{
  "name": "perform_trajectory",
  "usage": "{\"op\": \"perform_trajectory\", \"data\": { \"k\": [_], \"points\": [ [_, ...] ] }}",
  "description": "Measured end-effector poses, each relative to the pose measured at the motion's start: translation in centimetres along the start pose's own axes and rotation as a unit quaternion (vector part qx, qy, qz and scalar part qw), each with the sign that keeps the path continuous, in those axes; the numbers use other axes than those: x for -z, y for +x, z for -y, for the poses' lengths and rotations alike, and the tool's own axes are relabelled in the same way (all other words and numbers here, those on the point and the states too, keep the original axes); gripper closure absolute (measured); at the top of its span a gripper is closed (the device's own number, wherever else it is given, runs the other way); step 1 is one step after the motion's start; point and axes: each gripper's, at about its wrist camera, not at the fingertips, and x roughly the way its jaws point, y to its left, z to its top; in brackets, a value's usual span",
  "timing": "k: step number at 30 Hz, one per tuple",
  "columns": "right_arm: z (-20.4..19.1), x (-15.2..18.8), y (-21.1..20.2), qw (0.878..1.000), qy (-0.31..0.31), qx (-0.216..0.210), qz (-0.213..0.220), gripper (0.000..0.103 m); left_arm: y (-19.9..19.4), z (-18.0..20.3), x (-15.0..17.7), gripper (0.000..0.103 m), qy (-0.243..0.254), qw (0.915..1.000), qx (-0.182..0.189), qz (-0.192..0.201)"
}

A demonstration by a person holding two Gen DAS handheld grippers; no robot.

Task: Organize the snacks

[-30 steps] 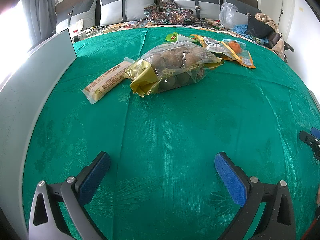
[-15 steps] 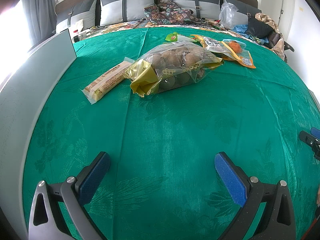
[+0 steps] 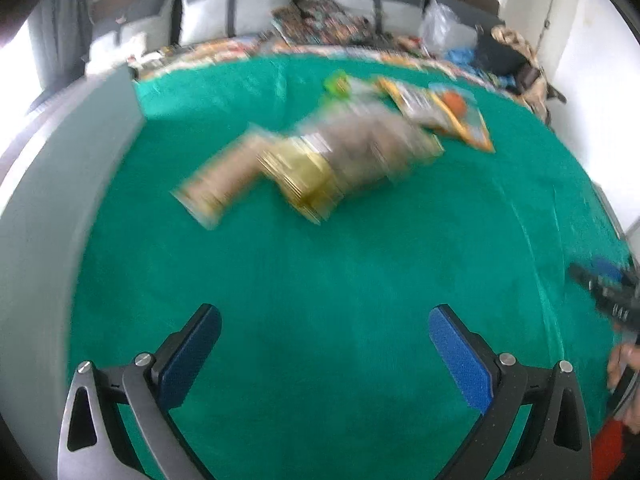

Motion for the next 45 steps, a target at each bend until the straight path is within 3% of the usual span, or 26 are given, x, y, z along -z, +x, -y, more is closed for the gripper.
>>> {"op": "perform_trajectory", "data": {
  "k": [4,6,9,12,14,17,18,21,25,30,32,34,38,40,45],
  "points": [
    [0.0,0.0,0.0,1.0,0.0,0.0,0.0,0.012,-0.6,-3.8,-4.3,0.001,0.003,0.9991,-0.041,0.003],
    [0.0,0.0,0.0,1.0,0.0,0.0,0.0,0.012,1.3,-5.4,-6.3,0.007,0.025,0.9971,-0.058,-0.043],
    [0.0,0.0,0.0,1.0,0.0,0.0,0.0,0.012,4.4,-6.1,-8.0,0.016,0.067,0.9916,-0.058,-0.094],
    [0.0,0.0,0.0,1.0,0.0,0.0,0.0,0.012,6.6,-5.1,-8.7,0.018,0.101,0.9879,-0.047,-0.109],
    [0.1,0.0,0.0,1.0,0.0,0.0,0.0,0.012,7.9,-4.2,-9.0,0.025,0.12,0.9863,-0.038,-0.107],
    [0.1,0.0,0.0,1.0,0.0,0.0,0.0,0.012,8.6,-3.7,-9.3,0.065,0.107,0.9891,-0.014,-0.1],
    [0.1,0.0,0.0,1.0,0.0,0.0,0.0,0.012,8.6,-3.9,-9.4,0.073,0.086,0.9914,-0.004,-0.098],
    [0.1,0.0,0.0,1.0,0.0,0.0,0.0,0.012,7.7,-4.4,-8.4,0.073,0.051,0.9944,-0.026,-0.089],
    [0.0,0.0,0.0,1.0,0.0,0.0,0.0,0.012,4.6,-5.1,-4.4,0.073,-0.012,0.9956,-0.038,-0.085],
    [0.0,0.0,0.0,1.0,0.0,0.001,0.0,0.012,1.0,-5.5,1.5,0.072,-0.074,0.9951,-0.023,-0.062],
    [0.0,0.0,0.0,1.0,0.0,0.001,0.0,0.012,0.9,-5.6,2.2,0.058,-0.081,0.9957,-0.014,-0.041],
    [0.0,0.0,0.0,1.0,0.0,0.001,0.0,0.012,1.2,-5.4,2.2,0.021,-0.08,0.9958,-0.027,-0.035],
    [0.0,0.0,0.0,1.0,0.0,0.001,0.0,0.012,2.2,-4.9,2.3,0.019,-0.053,0.9969,-0.056,-0.015],
    [0.0,0.0,0.0,1.0,0.0,0.001,0.0,0.012,2.7,-4.7,2.3,0.013,-0.034,0.9967,-0.073,-0.004],
    [0.0,0.0,0.0,1.0,0.0,0.001,0.0,0.012,2.8,-5.7,2.4,0.001,-0.049,0.9958,-0.077,0.008]
  ]
}}
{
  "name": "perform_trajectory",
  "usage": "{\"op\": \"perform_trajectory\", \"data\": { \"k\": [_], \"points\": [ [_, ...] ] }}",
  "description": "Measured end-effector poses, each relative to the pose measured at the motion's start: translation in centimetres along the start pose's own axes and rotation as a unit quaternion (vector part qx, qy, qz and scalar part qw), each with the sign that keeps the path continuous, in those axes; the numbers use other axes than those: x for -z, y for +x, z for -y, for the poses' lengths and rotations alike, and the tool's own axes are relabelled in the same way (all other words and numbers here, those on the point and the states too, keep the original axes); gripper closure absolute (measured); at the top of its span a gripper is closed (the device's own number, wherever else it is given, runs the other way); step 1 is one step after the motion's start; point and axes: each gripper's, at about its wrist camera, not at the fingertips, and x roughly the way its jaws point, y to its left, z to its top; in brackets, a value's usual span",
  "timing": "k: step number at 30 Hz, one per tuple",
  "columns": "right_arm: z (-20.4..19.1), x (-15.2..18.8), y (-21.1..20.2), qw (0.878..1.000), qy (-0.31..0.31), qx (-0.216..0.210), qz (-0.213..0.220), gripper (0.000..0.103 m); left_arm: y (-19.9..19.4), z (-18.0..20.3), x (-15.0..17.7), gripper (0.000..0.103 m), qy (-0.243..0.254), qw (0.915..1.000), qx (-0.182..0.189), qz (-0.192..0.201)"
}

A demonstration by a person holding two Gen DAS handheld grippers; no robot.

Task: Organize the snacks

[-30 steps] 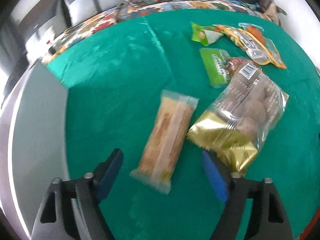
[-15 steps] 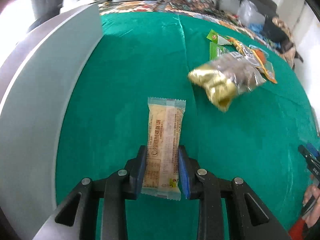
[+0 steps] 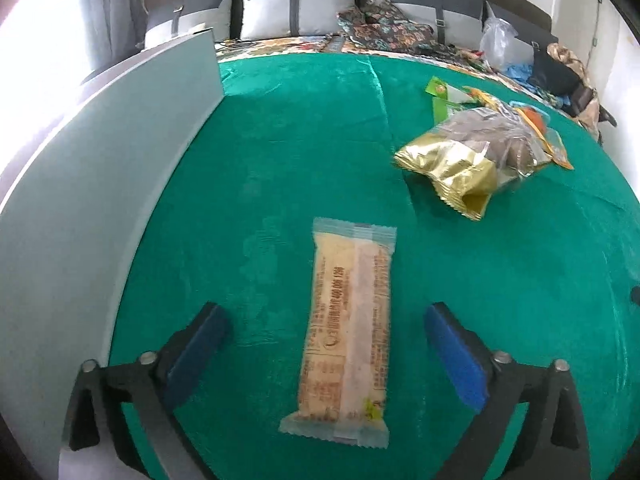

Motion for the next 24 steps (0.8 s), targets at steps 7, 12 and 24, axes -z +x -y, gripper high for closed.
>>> {"op": "perform_trajectory", "data": {
  "k": [7,12,24],
  "points": [
    [0.0,0.0,0.0,1.0,0.0,0.0,0.0,0.012,0.3,0.0,-0.2,0.0,-0.001,1.0,0.0,0.004],
    [0.0,0.0,0.0,1.0,0.0,0.0,0.0,0.012,0.3,0.0,-0.2,0.0,-0.001,1.0,0.0,0.004],
    [-4.1,-5.0,0.5,0.998,0.016,-0.057,-0.033,0.013,0.3,0.0,-0.2,0.0,-0.001,1.0,0.001,0.005]
  ]
}}
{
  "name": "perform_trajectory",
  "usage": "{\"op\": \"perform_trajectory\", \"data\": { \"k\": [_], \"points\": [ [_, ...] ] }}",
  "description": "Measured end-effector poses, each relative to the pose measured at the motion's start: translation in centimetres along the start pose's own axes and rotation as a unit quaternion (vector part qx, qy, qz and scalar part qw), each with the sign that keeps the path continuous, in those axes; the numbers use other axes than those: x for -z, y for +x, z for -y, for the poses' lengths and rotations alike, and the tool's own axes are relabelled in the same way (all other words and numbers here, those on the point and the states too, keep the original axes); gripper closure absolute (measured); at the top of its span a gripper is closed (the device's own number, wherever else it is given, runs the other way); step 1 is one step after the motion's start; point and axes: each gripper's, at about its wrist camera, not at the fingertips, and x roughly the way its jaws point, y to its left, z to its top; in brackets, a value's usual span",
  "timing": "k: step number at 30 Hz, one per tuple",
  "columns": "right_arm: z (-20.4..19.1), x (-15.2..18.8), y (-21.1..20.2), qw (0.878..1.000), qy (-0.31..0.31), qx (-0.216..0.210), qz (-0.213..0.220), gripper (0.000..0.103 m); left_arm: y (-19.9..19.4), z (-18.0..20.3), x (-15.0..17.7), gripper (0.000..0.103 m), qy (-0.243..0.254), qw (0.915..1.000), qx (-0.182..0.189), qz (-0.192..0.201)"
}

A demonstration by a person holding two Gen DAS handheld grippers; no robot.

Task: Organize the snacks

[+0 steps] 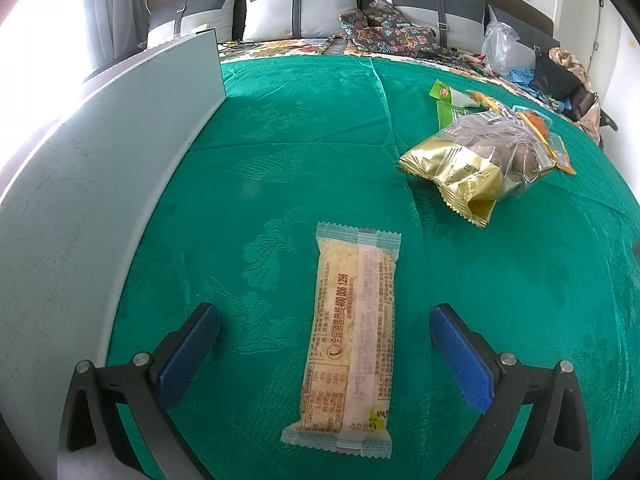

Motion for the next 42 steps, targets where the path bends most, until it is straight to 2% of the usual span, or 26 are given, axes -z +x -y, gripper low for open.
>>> {"op": "perform_trajectory", "data": {
  "k": [4,7,9,12,13,16,19,21,24,26,27,29,30,32,33,34,35,36,37,38,39,42],
  "points": [
    [-6.8,-6.5,0.3,0.996,-0.005,-0.089,0.014,0.013,0.0,0.0,0.0,0.0,0.0,1.0,0.0,0.0],
    [-13.0,-10.7,1.2,0.992,-0.059,-0.112,0.031,0.014,0.0,0.0,0.0,0.0,0.0,1.0,0.0,0.0],
    [-17.3,-12.8,3.4,0.986,-0.116,-0.115,0.011,0.014,0.0,0.0,0.0,0.0,0.0,1.0,0.0,0.0],
    [-20.8,-14.2,6.4,0.975,-0.157,-0.158,-0.009,0.015,0.0,0.0,0.0,0.0,0.0,1.0,0.0,0.0],
    [-21.4,-14.2,7.2,0.973,-0.17,-0.159,-0.013,0.015,0.0,0.0,0.0,0.0,0.0,1.0,0.0,0.0],
    [-22.3,-13.3,10.0,0.964,-0.22,-0.132,-0.065,0.016,0.0,0.0,0.0,0.0,0.0,1.0,0.0,0.0],
    [-20.7,-11.7,10.8,0.951,-0.247,-0.135,-0.126,0.014,0.0,0.0,0.0,0.0,0.0,1.0,0.0,0.0],
    [-18.5,-10.9,10.4,0.943,-0.226,-0.163,-0.184,0.015,0.0,0.0,0.0,0.0,0.0,1.0,0.0,0.0],
    [-15.9,-9.2,9.1,0.932,-0.207,-0.159,-0.251,0.015,0.0,0.0,0.0,0.0,0.0,1.0,0.0,0.0],
    [-15.0,-8.8,7.2,0.93,-0.22,-0.162,-0.245,0.014,0.0,0.0,0.0,0.0,0.0,1.0,0.0,0.0],
    [-14.9,-8.9,5.9,0.932,-0.236,-0.157,-0.228,0.014,0.0,0.0,0.0,0.0,0.0,1.0,0.0,0.0],
    [-15.8,-8.7,3.7,0.924,-0.303,-0.137,-0.188,0.014,0.0,0.0,0.0,0.0,0.0,1.0,0.0,0.0],
    [-16.8,-8.1,2.7,0.908,-0.363,-0.128,-0.166,0.014,0.0,0.0,0.0,0.0,0.0,1.0,0.0,0.0],
    [-18.6,-5.8,1.6,0.865,-0.461,-0.127,-0.149,0.014,0.0,0.0,0.0,0.0,0.001,1.0,0.0,0.0],
    [-19.2,-4.4,1.6,0.84,-0.507,-0.125,-0.15,0.014,0.1,0.1,-0.1,0.0,0.003,1.0,-0.001,-0.004],
    [-19.7,-3.6,2.0,0.82,-0.54,-0.114,-0.151,0.014,0.2,0.1,-0.4,0.001,0.003,0.9999,0.002,-0.016],
    [-20.0,-1.8,3.0,0.797,-0.579,-0.084,-0.147,0.014,0.2,0.1,-0.5,0.001,0.003,0.9997,0.003,-0.025],
    [-19.9,-1.0,4.2,0.785,-0.599,-0.057,-0.146,0.014,0.1,0.3,-0.7,0.008,0.008,0.9993,0.007,-0.036],
    [-19.7,-0.4,5.2,0.78,-0.607,-0.031,-0.149,0.014,-0.1,0.5,-0.8,0.025,0.014,0.9991,0.011,-0.039],
    [-19.3,-0.1,6.7,0.783,-0.6,-0.007,-0.164,0.015,-0.6,0.8,-0.9,0.041,0.031,0.9986,0.02,-0.037],
    [-18.7,-1.5,6.8,0.813,-0.556,-0.032,-0.168,0.017,-0.9,0.9,-0.9,0.077,0.039,0.9982,0.025,-0.037],
    [-16.0,-6.1,5.2,0.896,-0.396,-0.081,-0.184,0.032,-1.7,0.0,-0.6,0.076,0.02,0.9963,0.065,-0.053]
  ]
}}
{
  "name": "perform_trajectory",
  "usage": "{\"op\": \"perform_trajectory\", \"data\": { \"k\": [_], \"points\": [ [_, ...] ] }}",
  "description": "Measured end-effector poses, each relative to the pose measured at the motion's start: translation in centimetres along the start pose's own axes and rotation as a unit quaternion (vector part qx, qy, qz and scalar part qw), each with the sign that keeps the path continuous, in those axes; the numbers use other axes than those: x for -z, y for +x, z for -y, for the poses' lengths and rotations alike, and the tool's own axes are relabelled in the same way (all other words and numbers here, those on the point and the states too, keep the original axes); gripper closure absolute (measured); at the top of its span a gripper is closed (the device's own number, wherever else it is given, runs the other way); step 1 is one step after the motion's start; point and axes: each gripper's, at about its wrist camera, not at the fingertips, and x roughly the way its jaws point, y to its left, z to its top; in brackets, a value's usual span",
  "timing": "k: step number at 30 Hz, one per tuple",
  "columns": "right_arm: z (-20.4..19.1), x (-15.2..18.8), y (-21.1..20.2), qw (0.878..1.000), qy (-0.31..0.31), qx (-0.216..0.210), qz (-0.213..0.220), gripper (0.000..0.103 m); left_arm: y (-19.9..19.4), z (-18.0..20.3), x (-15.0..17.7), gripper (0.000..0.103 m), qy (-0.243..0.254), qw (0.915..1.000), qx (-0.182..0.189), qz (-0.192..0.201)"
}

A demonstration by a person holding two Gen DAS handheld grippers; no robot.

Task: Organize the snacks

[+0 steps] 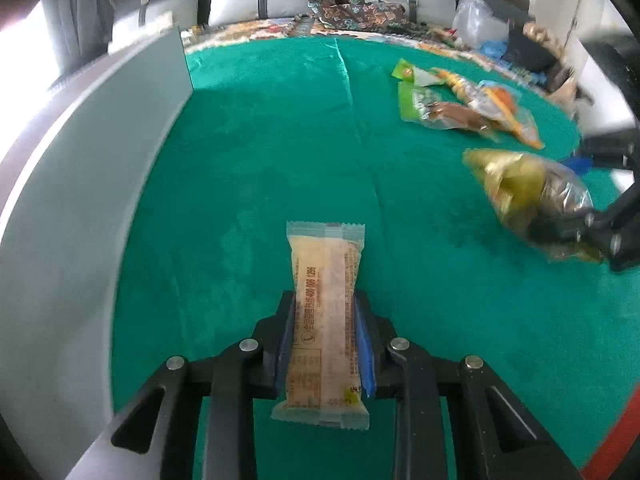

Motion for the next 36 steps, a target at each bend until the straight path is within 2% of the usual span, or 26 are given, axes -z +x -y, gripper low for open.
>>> {"op": "perform_trajectory", "data": {
  "k": [2,4,7,9,11,14,16,19,20,21,22,24,25,27,29,31,33,34,36],
  "points": [
    [1.5,1.5,-2.1,0.996,0.069,-0.041,0.037,0.035,-1.0,-0.5,1.0,0.077,-0.026,0.9995,0.02,0.005],
    [2.6,4.0,-4.3,0.985,0.135,-0.078,0.074,0.035,-2.9,-1.1,2.2,0.076,-0.068,0.9959,0.056,0.018],
    [3.3,6.7,-7.1,0.964,0.219,-0.104,0.113,0.035,-6.3,-1.5,3.0,0.076,-0.11,0.9885,0.094,0.044],
    [2.8,7.0,-9.5,0.948,0.254,-0.126,0.141,0.035,-9.6,-2.6,3.0,0.076,-0.138,0.9809,0.117,0.072],
    [0.3,5.1,-11.9,0.937,0.256,-0.161,0.172,0.035,-12.9,-4.4,2.7,0.076,-0.155,0.9752,0.122,0.1],
    [-4.5,-0.1,-15.8,0.924,0.227,-0.222,0.212,0.035,-17.6,-8.4,2.6,0.076,-0.175,0.9726,0.078,0.132],
    [-9.7,-3.6,-17.3,0.917,0.199,-0.259,0.228,0.035,-19.7,-12.0,2.9,0.076,-0.199,0.9698,0.04,0.135],
    [-16.5,-8.8,-18.1,0.91,0.165,-0.301,0.231,0.033,-21.1,-17.0,3.9,0.076,-0.22,0.9657,-0.05,0.129],
    [-18.8,-10.2,-18.2,0.91,0.155,-0.309,0.231,0.032,-21.1,-19.1,4.4,0.073,-0.229,0.9624,-0.088,0.116],
    [-21.1,-11.5,-18.0,0.911,0.15,-0.307,0.231,0.03,-20.9,-20.4,4.8,0.058,-0.236,0.9597,-0.11,0.106],
    [-22.8,-12.1,-17.5,0.912,0.149,-0.307,0.229,0.026,-20.6,-21.7,5.2,0.032,-0.245,0.9557,-0.133,0.094],
    [-25.6,-13.6,-15.6,0.915,0.149,-0.312,0.205,0.024,-20.7,-24.0,6.6,0.018,-0.262,0.9456,-0.173,0.085],
    [-26.8,-13.9,-14.7,0.92,0.149,-0.314,0.184,0.024,-21.0,-24.6,7.6,0.018,-0.267,0.9429,-0.181,0.084],
    [-26.8,-13.8,-13.3,0.918,0.151,-0.33,0.163,0.024,-20.9,-25.0,8.8,0.018,-0.276,0.9401,-0.181,0.085],
    [-25.8,-13.1,-12.4,0.914,0.155,-0.336,0.165,0.024,-21.0,-24.9,9.6,0.018,-0.283,0.938,-0.18,0.087],
    [-24.0,-13.1,-11.7,0.916,0.161,-0.324,0.174,0.024,-21.2,-24.3,10.5,0.018,-0.287,0.9388,-0.166,0.092],
    [-21.6,-12.1,-11.3,0.915,0.165,-0.313,0.193,0.024,-21.4,-22.7,10.1,0.018,-0.271,0.9453,-0.149,0.104],
    [-20.8,-11.6,-10.9,0.92,0.163,-0.293,0.202,0.025,-21.4,-21.8,9.4,0.018,-0.258,0.9489,-0.145,0.111],
    [-18.4,-8.9,-9.9,0.938,0.155,-0.221,0.219,0.025,-21.3,-19.2,7.8,0.018,-0.212,0.9586,-0.135,0.134]
  ]
}}
